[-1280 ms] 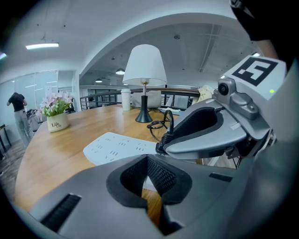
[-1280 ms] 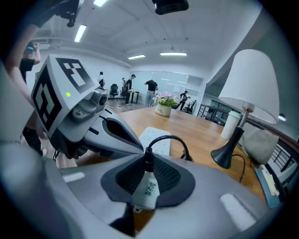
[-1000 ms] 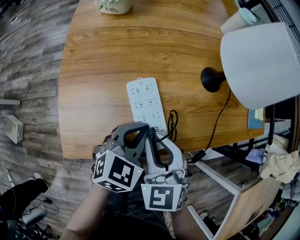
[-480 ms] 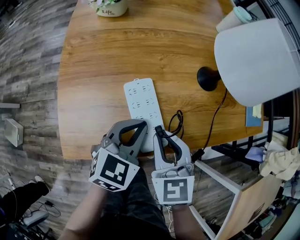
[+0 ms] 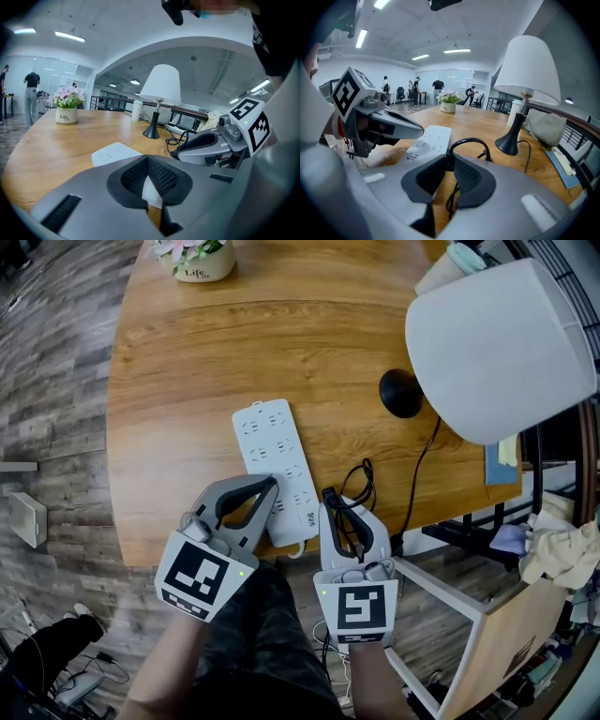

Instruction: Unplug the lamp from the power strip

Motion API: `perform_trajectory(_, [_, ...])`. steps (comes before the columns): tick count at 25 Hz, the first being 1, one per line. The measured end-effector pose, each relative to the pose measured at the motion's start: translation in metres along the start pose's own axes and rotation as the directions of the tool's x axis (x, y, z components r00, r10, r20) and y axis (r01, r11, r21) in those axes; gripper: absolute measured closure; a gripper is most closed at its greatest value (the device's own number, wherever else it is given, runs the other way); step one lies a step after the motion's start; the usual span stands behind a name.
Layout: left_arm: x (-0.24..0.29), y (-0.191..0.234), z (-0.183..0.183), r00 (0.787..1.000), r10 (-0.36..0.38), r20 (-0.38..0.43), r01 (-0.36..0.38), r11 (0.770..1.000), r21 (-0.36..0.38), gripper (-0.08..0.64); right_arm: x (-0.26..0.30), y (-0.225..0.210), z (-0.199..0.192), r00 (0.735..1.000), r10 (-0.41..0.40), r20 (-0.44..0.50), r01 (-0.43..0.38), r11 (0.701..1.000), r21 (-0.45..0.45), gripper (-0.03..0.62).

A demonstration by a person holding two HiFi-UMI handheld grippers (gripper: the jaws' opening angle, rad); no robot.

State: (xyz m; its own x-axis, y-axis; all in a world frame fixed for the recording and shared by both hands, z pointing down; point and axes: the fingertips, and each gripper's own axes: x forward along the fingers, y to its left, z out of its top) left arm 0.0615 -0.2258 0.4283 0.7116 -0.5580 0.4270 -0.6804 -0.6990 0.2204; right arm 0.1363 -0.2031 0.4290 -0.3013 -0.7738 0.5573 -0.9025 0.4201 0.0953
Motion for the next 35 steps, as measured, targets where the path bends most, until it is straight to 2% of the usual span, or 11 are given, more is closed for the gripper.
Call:
perform_trajectory(12, [0.004,-0.008,-0.003,1.0,-0.025,-0.001,0.025,1.0,-0.011,0.565,0.004,-0.019,-0.022,0.995,-0.025,-0.095,0.032,0.996,0.079,0.514])
perform_trajectory(27, [-0.004,-0.011,0.006,0.999,-0.038,0.017,0.038,0.999,-0.029,0.565,-0.009,-0.025,-0.016,0.98,-0.037,-0.195,0.051,0.996,0.067,0.42])
perform_trajectory(30, [-0.006,-0.013,0.007,0.999,-0.043,0.017,0.044,0.998,-0.038,0.565,-0.013,-0.026,-0.013,0.978,-0.037,-0.203,0.053,0.996,0.073,0.409])
perform_trajectory(32, [-0.008,-0.013,0.007,0.999,-0.043,0.022,0.044,0.998,-0.035,0.565,-0.014,-0.027,-0.01,0.978,-0.035,-0.205,0.053,0.995,0.082,0.362])
perform_trajectory(35, [-0.01,-0.013,0.007,0.999,-0.041,0.029,0.042,0.999,-0.031,0.565,-0.015,-0.028,-0.007,0.979,-0.042,-0.202,0.062,0.994,0.095,0.357])
